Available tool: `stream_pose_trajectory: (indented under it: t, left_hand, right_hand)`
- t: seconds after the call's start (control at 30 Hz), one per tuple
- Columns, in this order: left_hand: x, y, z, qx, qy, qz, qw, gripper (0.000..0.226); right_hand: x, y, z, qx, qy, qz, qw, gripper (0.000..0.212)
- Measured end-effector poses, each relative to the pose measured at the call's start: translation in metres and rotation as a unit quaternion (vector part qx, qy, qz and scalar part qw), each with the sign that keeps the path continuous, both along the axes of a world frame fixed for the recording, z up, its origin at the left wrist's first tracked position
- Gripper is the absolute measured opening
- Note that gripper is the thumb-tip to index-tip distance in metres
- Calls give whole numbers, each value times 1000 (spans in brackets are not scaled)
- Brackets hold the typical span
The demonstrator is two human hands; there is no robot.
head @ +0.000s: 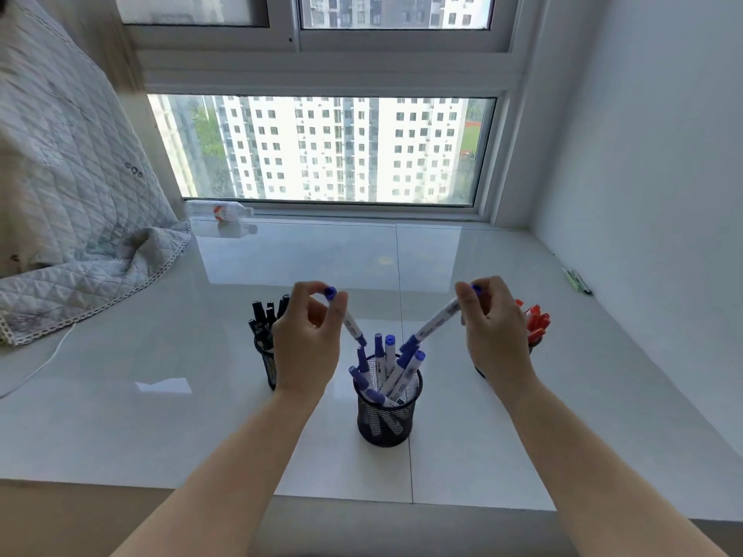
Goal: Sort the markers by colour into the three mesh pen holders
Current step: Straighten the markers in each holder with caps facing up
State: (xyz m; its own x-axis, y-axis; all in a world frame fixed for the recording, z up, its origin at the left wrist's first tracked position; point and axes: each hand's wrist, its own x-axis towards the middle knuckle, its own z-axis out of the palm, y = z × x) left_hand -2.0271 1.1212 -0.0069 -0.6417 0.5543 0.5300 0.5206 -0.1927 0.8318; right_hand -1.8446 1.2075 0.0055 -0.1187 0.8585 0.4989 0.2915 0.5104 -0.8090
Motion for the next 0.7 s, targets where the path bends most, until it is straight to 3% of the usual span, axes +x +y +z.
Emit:
stream_pose_trajectory:
  t: [0.1,0.23,0.3,0.37,0.53,0.7]
  left_hand:
    - [-3,-2,6,27,-66,35,997,12]
    - [-6,-3,5,34,-251,35,967,10]
    - [-7,-3,2,32,-352,6,935,12]
    - [-5,-4,-3,32,-448,-42,892,11]
    - [6,-5,-10,31,-586,-175,791,16]
    - [9,-3,-13,8,-578,-279,767,15]
  right_hand:
    - [2,2,4,-98,179,-20,979,17]
    - [4,0,-1,-295,363,31,883,10]
    - [2,-4,-5,-359,401,69,840,10]
    - [0,-8,-10,-391,397,91,825,7]
    - [-6,-14,-22,-383,303,134,862,10]
    - [-13,-21,-31,-288,127,104,943,9]
